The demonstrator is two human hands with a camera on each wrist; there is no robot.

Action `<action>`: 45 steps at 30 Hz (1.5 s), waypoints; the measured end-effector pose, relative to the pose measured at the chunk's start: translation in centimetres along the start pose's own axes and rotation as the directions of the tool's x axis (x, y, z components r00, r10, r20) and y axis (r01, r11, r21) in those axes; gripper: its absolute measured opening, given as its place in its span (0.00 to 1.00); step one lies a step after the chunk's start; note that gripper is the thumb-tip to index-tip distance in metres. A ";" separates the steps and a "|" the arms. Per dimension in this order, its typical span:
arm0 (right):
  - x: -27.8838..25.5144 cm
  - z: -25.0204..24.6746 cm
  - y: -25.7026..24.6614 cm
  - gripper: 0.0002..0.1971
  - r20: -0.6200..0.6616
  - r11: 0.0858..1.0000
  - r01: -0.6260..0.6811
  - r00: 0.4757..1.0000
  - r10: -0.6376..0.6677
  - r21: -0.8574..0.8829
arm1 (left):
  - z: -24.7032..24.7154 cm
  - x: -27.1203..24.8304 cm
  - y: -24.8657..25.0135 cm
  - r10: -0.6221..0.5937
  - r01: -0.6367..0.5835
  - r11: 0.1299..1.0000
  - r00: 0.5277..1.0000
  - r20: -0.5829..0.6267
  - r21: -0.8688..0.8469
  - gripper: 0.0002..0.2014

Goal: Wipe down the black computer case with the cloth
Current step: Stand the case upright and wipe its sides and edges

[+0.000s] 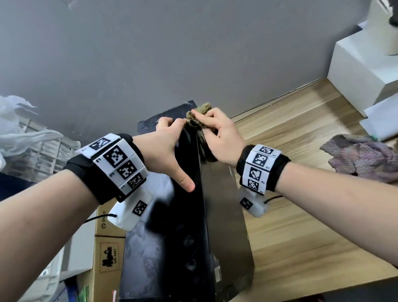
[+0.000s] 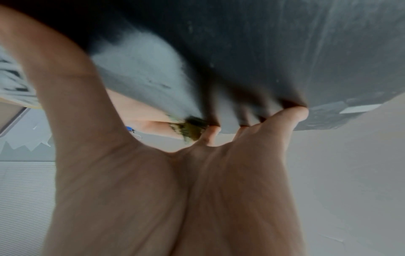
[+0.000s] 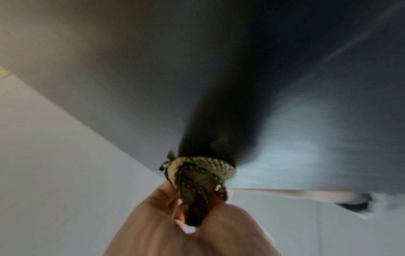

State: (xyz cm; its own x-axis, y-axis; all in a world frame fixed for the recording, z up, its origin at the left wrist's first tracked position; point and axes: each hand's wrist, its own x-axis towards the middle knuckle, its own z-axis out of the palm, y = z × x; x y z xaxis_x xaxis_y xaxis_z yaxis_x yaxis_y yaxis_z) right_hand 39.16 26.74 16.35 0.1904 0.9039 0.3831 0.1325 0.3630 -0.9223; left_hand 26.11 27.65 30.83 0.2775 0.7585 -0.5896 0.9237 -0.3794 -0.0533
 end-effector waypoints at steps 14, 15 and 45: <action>0.2 0.7 8.9 0.15 0.015 0.893 -0.415 0.906 0.424 -0.174 | 0.2 0.4 -0.3 -0.005 0.005 1.000 1.000 0.018 0.011 0.77; -1.4 0.9 10.3 0.15 0.018 0.863 -0.473 0.875 0.483 -0.177 | 0.2 0.5 -0.2 -0.012 0.011 1.000 0.999 0.031 0.024 0.78; -8.1 0.5 17.9 0.14 0.094 0.575 -0.695 0.599 0.795 -0.431 | 0.1 0.2 0.0 0.002 0.000 0.999 0.999 0.035 -0.047 0.80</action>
State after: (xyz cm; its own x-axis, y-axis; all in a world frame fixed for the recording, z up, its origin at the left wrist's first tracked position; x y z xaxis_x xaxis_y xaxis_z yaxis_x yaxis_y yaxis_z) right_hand 39.54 25.98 -3.29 0.1279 0.8516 -0.5083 0.3635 -0.5171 -0.7749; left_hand 26.14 27.74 30.67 0.2697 0.7389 -0.6174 0.9350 -0.3544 -0.0157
